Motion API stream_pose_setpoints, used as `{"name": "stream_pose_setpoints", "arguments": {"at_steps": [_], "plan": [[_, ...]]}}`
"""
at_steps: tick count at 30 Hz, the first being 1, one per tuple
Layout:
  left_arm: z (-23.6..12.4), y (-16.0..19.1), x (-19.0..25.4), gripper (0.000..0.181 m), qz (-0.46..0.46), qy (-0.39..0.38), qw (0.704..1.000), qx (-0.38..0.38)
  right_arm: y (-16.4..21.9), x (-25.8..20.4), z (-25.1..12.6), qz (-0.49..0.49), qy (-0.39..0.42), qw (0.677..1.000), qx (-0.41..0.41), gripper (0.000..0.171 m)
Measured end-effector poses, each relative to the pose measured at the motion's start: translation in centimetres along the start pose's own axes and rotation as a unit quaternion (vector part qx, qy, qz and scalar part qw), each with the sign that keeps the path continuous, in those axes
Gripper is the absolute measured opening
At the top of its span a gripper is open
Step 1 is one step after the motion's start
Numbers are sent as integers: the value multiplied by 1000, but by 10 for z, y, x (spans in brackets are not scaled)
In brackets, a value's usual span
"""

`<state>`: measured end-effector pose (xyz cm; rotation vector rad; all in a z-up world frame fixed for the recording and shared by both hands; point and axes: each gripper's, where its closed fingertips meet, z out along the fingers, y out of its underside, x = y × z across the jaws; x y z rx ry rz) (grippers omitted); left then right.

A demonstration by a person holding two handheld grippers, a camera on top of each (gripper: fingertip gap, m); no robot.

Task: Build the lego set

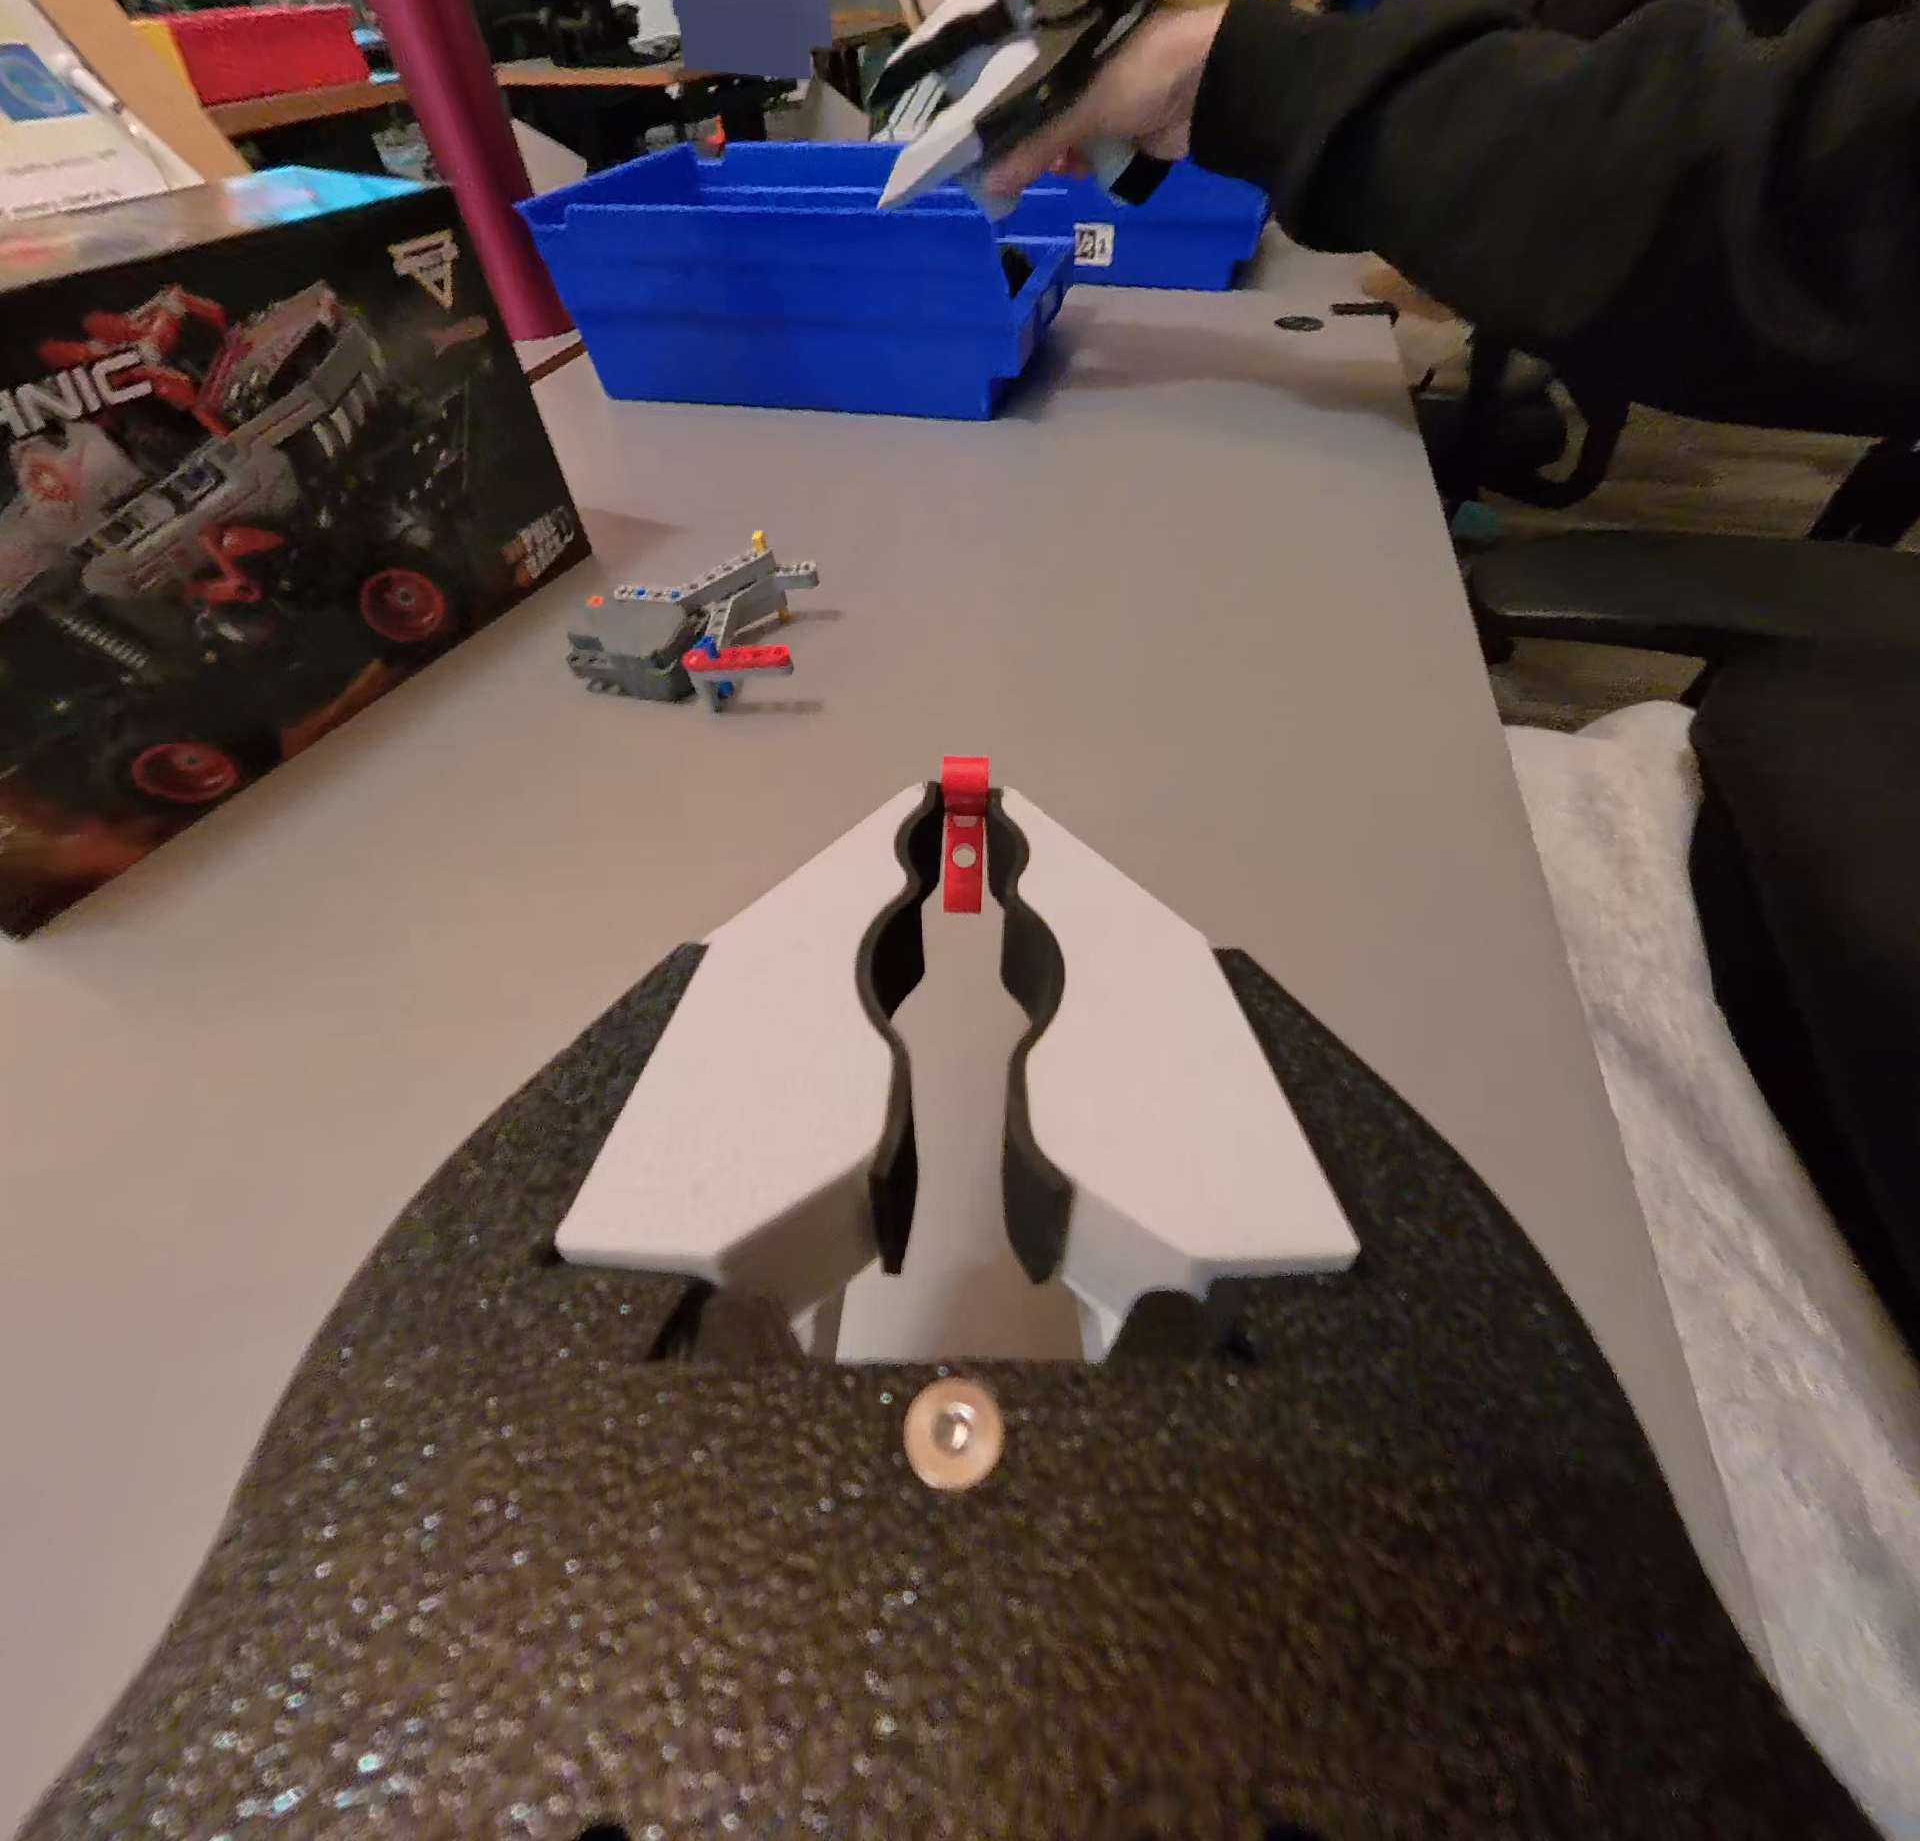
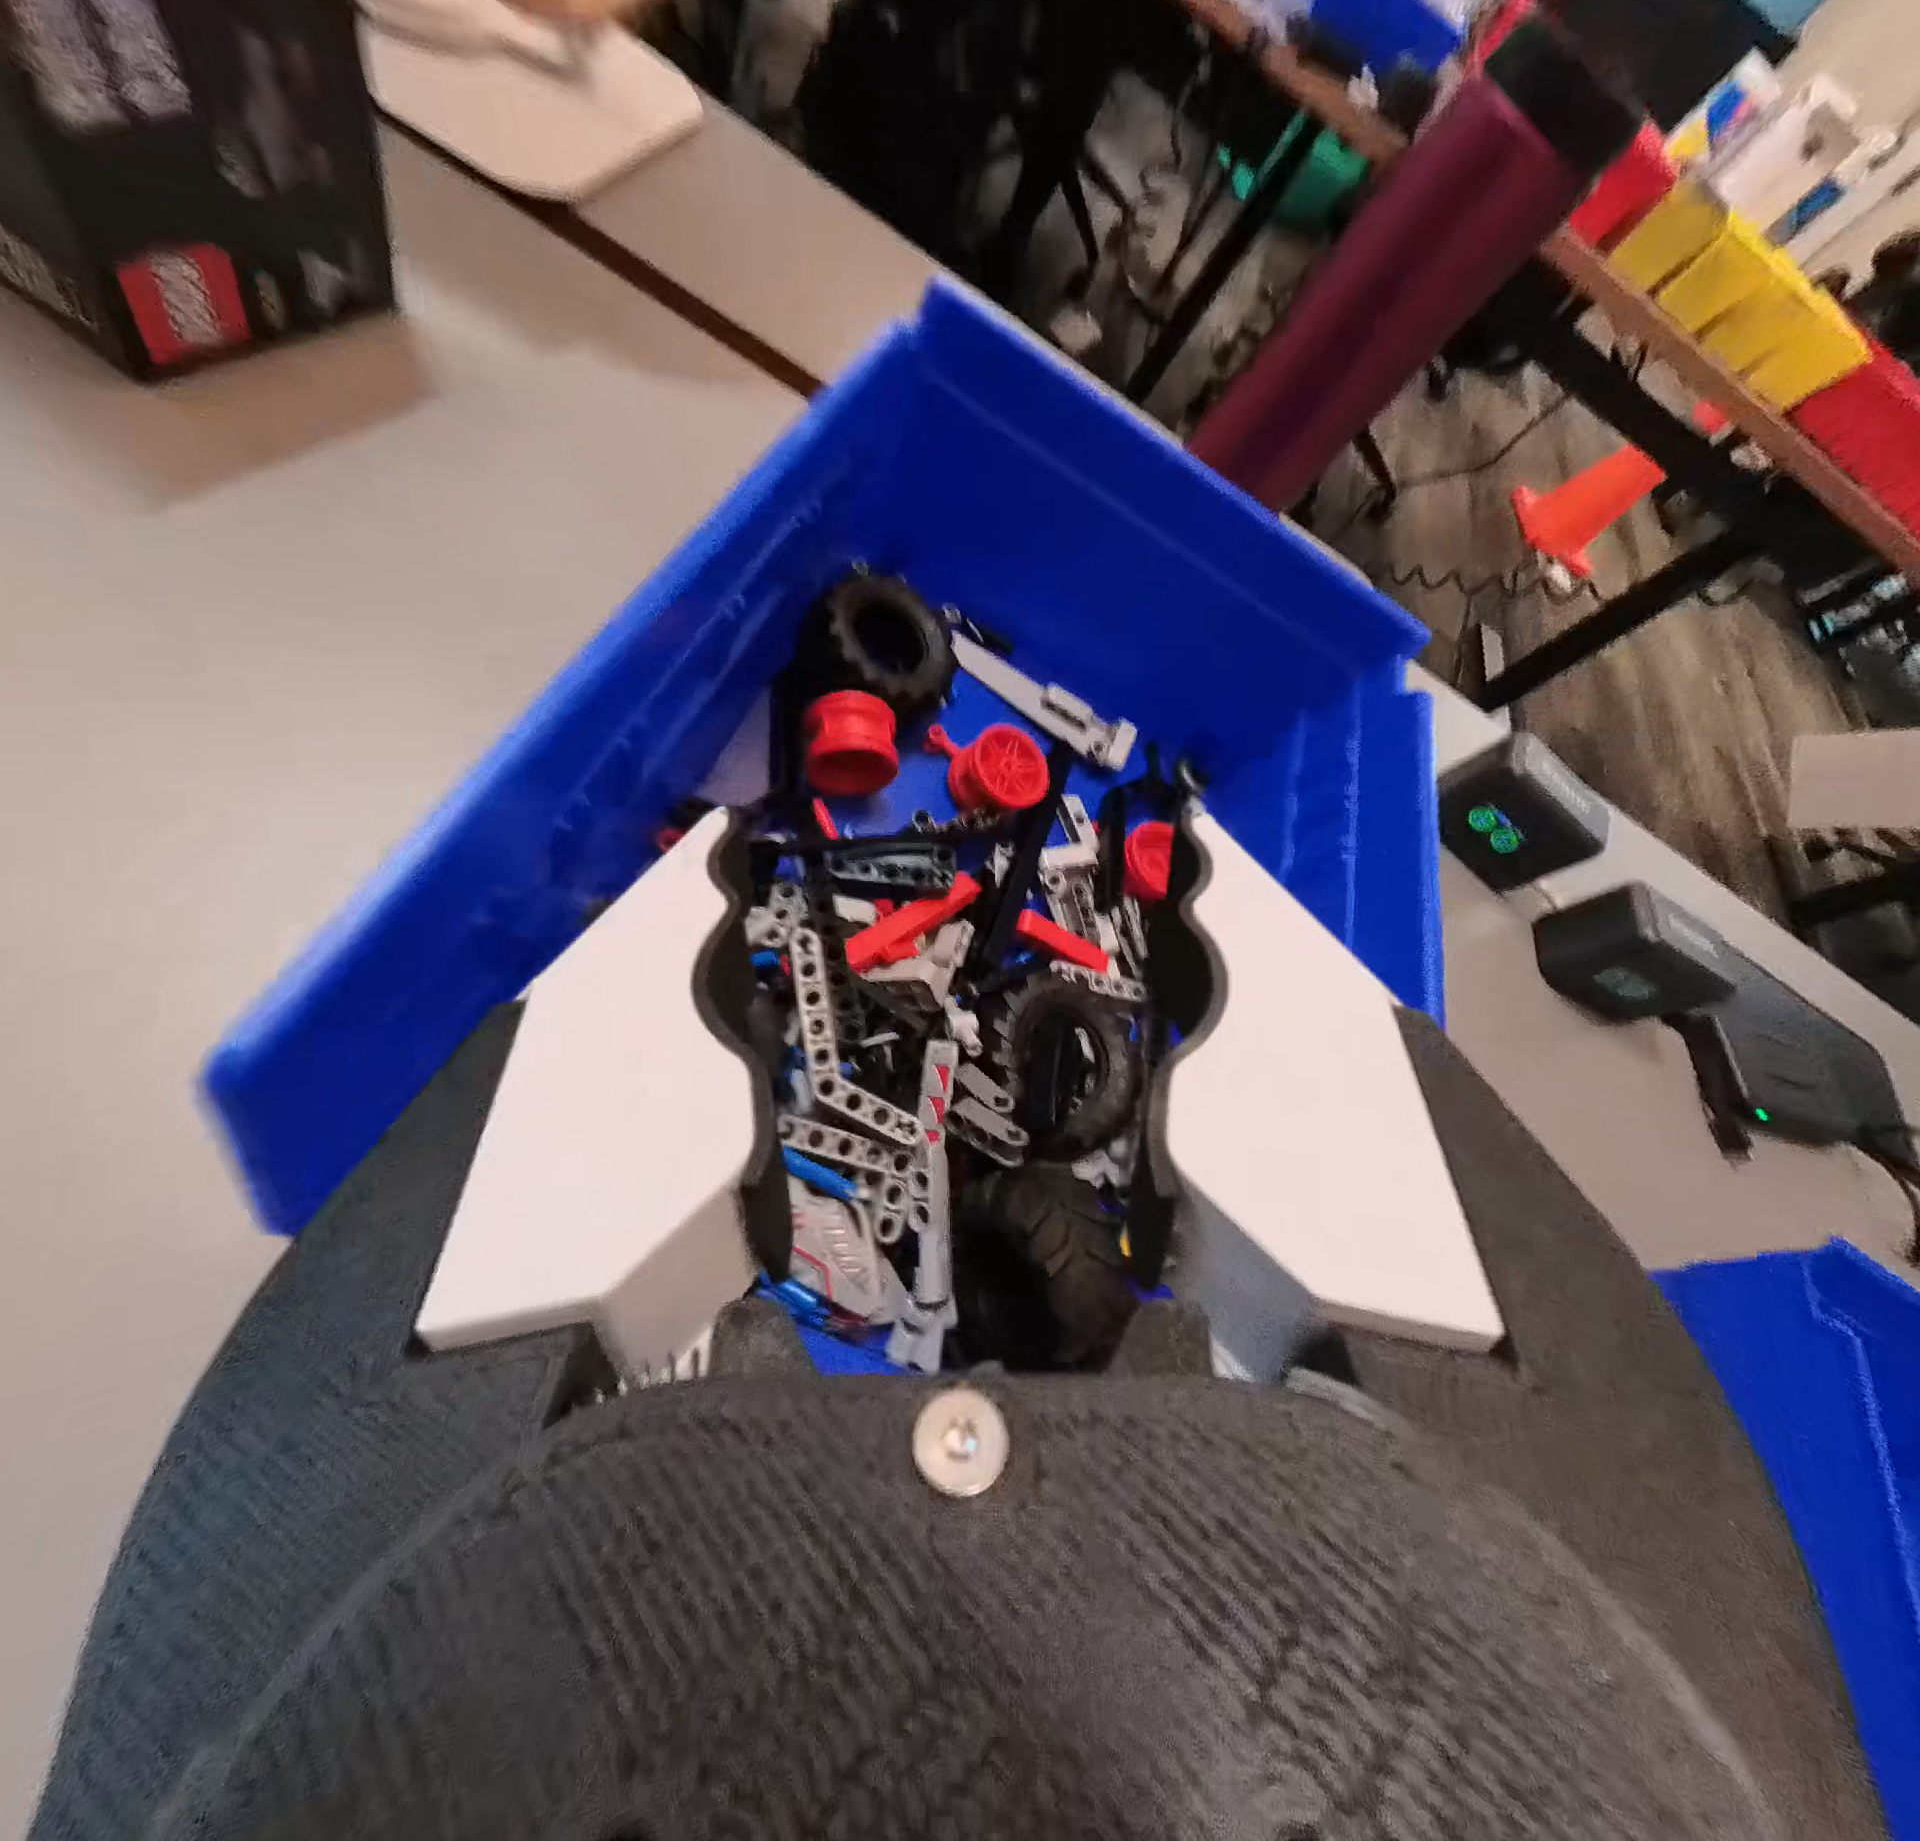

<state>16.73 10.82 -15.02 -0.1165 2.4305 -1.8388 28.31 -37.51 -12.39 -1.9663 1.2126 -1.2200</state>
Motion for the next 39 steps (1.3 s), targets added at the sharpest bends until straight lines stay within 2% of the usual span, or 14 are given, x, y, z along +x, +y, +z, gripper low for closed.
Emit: {"name": "stream_pose_setpoints", "arguments": {"at_steps": [4,6,9,11,13,16,18,21,25,27,31,34,36,39], "plan": [[17,-11,1,5,18,24,1000,-7,23,-4,16,-4,-37,998,-43,80],[22,-17,0,5,24,24,999,-7,29,-10,12,17,-55,995,-86,98],[27,-34,-2,5,11,25,999,38,9,-13,-21,13,-12,995,-97,110],[27,-52,-2,5,-22,39,994,100,-31,-55,-56,22,-42,998,-38,110],[24,-68,5,5,-59,83,981,165,-86,-141,-88,12,-151,985,81,88],[23,-81,13,5,-76,124,962,231,-143,-279,-137,6,-327,914,240,52],[24,-85,21,5,-76,150,953,253,-155,-341,-153,42,-440,860,256,52],[22,-92,29,5,-59,157,947,275,-165,-383,-163,82,-543,793,264,38],[23,-88,36,5,-40,162,953,253,-170,-399,-159,76,-554,780,281,7],[23,-84,36,5,-40,163,954,247,-168,-402,-159,57,-554,782,281,7],[25,-70,12,21,-60,86,970,220,-161,-342,-124,43,-414,867,275,7],[22,-55,3,22,-52,56,981,177,-114,-169,-66,38,-75,984,158,7],[23,-47,4,21,-47,54,986,151,-60,-56,-55,15,103,994,30,7],[30,-35,7,21,-51,61,990,115,-3,38,-38,39,178,980,-77,7]]}}
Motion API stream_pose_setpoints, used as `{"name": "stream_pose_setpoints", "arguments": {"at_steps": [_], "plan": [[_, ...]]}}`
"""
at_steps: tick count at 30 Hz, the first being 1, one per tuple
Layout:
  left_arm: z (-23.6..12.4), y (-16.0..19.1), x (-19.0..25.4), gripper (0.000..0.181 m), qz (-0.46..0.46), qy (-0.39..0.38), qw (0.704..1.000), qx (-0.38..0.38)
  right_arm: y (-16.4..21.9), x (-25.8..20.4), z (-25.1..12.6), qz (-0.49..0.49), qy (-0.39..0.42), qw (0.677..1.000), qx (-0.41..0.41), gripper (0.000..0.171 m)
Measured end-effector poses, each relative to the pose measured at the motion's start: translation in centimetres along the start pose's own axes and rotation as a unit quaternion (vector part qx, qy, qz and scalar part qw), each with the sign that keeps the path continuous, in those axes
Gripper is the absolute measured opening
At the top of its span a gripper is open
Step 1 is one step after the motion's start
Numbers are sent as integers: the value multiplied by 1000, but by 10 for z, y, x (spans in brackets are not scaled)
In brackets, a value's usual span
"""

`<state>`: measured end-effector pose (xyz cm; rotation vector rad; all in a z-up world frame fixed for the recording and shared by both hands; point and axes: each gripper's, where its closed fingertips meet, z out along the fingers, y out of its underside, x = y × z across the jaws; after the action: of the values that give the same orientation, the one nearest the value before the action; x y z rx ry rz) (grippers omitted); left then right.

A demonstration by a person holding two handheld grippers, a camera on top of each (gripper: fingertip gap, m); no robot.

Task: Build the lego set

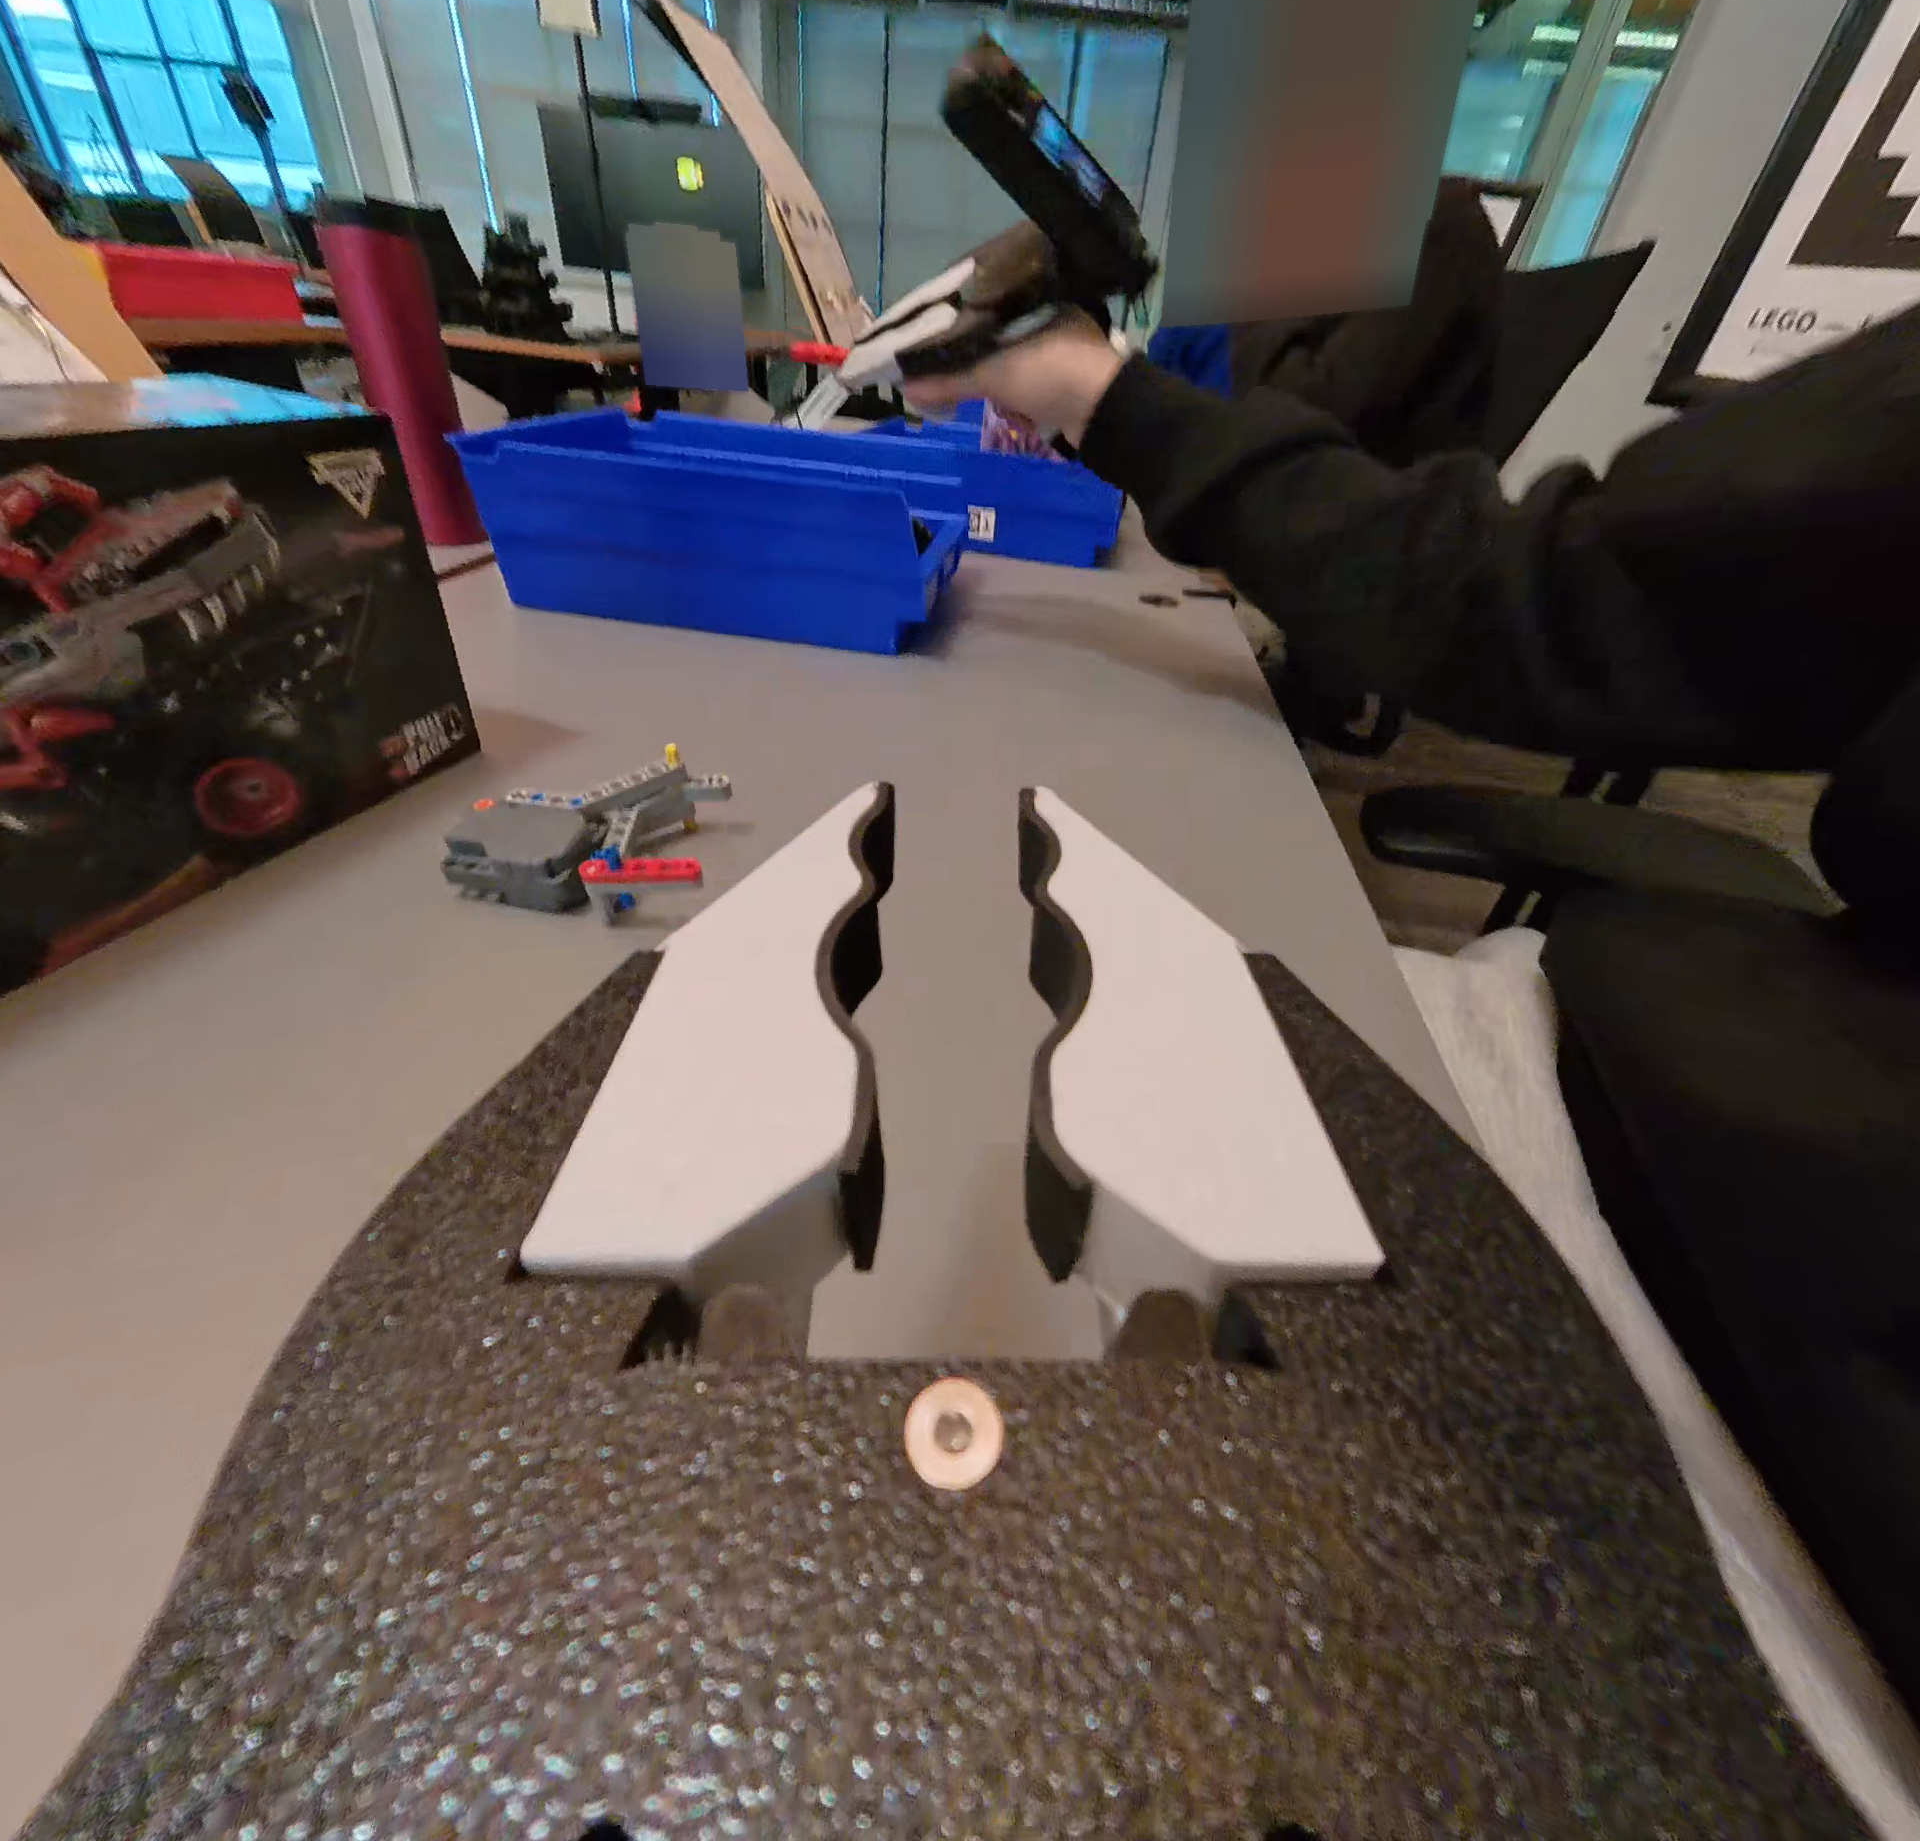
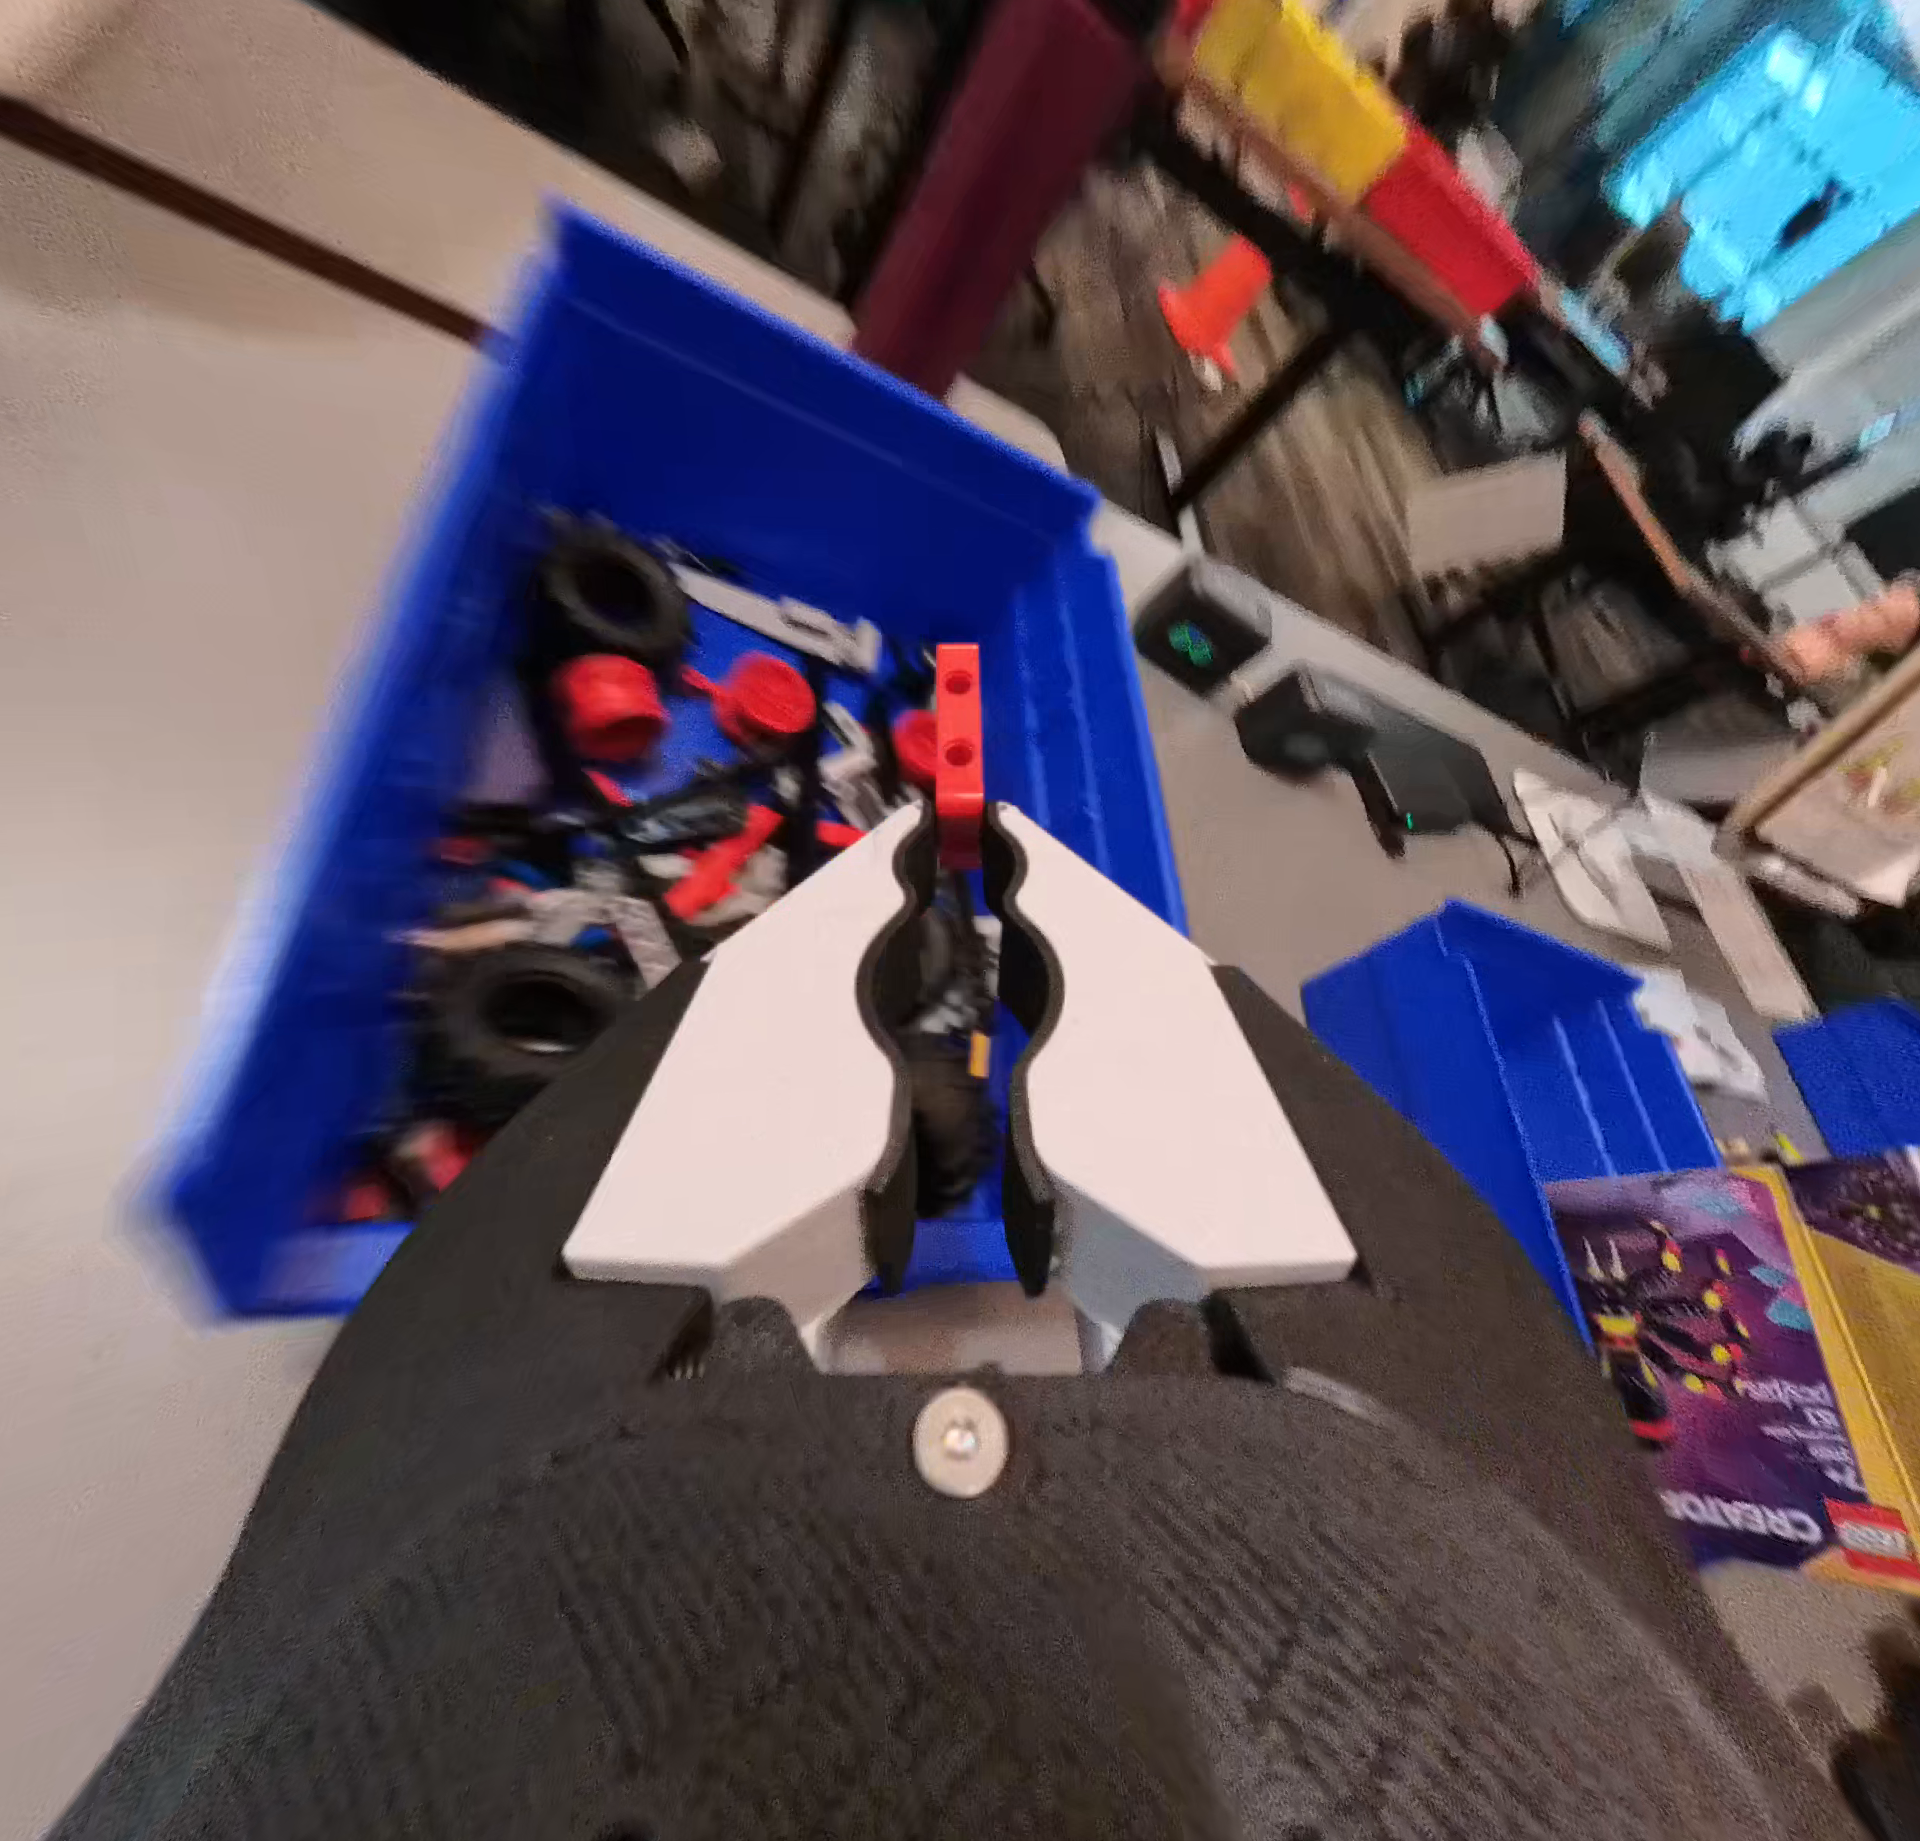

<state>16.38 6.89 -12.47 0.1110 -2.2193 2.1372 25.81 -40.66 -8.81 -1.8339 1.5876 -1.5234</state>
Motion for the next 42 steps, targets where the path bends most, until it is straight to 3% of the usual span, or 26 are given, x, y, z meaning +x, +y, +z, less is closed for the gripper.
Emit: {"name": "stream_pose_setpoints", "arguments": {"at_steps": [2,5,8,10,13,17,19,21,22,25,27,29,32,37,42], "plan": [[4,7,2,21,-2,6,1000,-19,23,20,32,0,2,999,-48,14],[7,14,2,20,2,5,999,-38,35,4,56,80,-81,992,-49,57],[8,18,2,19,8,3,999,-51,29,19,44,99,-44,994,-24,79],[7,20,-1,18,9,-4,999,-51,13,20,14,82,-19,996,-9,87],[9,22,-5,16,0,-11,999,-53,-39,-57,-43,38,-123,988,90,64],[12,27,-10,16,-5,-20,997,-69,-64,-239,-110,8,-397,905,155,40],[14,29,-12,15,-1,-25,997,-77,-54,-294,-109,-6,-436,891,126,38],[16,31,-12,15,7,-27,996,-84,-38,-325,-89,-35,-429,899,78,47],[16,32,-12,15,10,-29,996,-89,-36,-336,-81,-37,-430,900,65,53],[18,35,-12,14,11,-30,994,-101,-33,-354,-63,-30,-426,903,44,43],[18,36,-12,14,10,-29,994,-102,-28,-358,-55,-42,-422,905,30,13],[17,34,-15,14,9,-36,995,-97,-28,-360,-57,-40,-441,896,33,10],[14,29,-21,17,8,-58,995,-85,-33,-365,-75,31,-518,854,21,10],[9,10,-33,35,53,-116,991,-52,-62,-370,-126,193,-649,735,22,10],[15,-7,-25,38,163,-157,973,-47,-72,-386,-164,241,-699,673,17,10]]}}
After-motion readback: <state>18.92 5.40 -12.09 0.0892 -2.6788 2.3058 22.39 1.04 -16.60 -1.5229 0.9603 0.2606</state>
